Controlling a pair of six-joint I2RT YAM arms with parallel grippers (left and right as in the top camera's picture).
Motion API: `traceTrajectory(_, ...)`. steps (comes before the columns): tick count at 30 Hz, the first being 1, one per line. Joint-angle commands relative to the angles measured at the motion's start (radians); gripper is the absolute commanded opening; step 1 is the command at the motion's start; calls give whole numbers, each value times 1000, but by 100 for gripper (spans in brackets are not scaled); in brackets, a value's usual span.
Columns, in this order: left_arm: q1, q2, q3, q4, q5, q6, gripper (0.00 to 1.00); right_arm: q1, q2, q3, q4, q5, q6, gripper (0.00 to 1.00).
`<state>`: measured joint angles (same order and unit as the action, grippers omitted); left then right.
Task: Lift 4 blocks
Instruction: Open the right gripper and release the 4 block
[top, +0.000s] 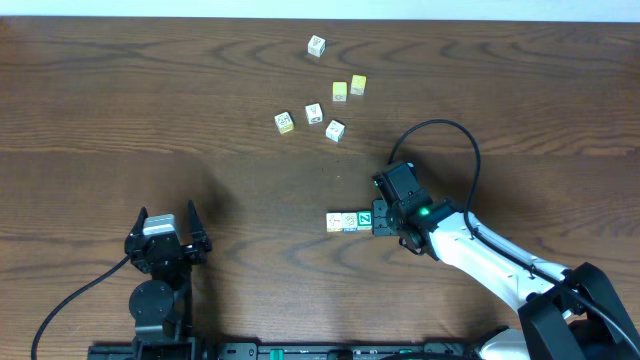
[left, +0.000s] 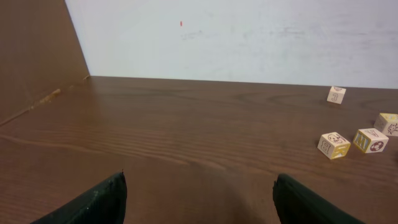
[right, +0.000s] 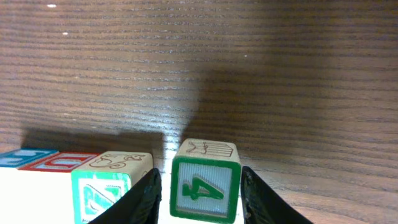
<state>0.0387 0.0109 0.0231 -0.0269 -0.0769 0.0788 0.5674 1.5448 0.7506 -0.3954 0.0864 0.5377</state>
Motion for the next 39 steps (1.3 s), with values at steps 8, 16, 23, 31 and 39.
traceTrajectory(8, 5, -5, -19, -40, -13, -5, 75, 10, 11, -6, -2, 18, 0, 41)
traceTrajectory(16, 5, -5, -19, -40, -13, -5, 75, 9, 11, -6, 3, 60, -5, 40)
traceTrajectory(23, 5, -5, -19, -40, -13, -5, 75, 9, 11, -6, 24, 59, -22, 41)
traceTrajectory(31, 5, -5, -19, -40, -13, -5, 75, 8, 11, -5, 75, 60, -49, 31)
traceTrajectory(39, 5, -5, -19, -40, -13, -5, 76, -23, 11, 2, 93, 66, -64, 23)
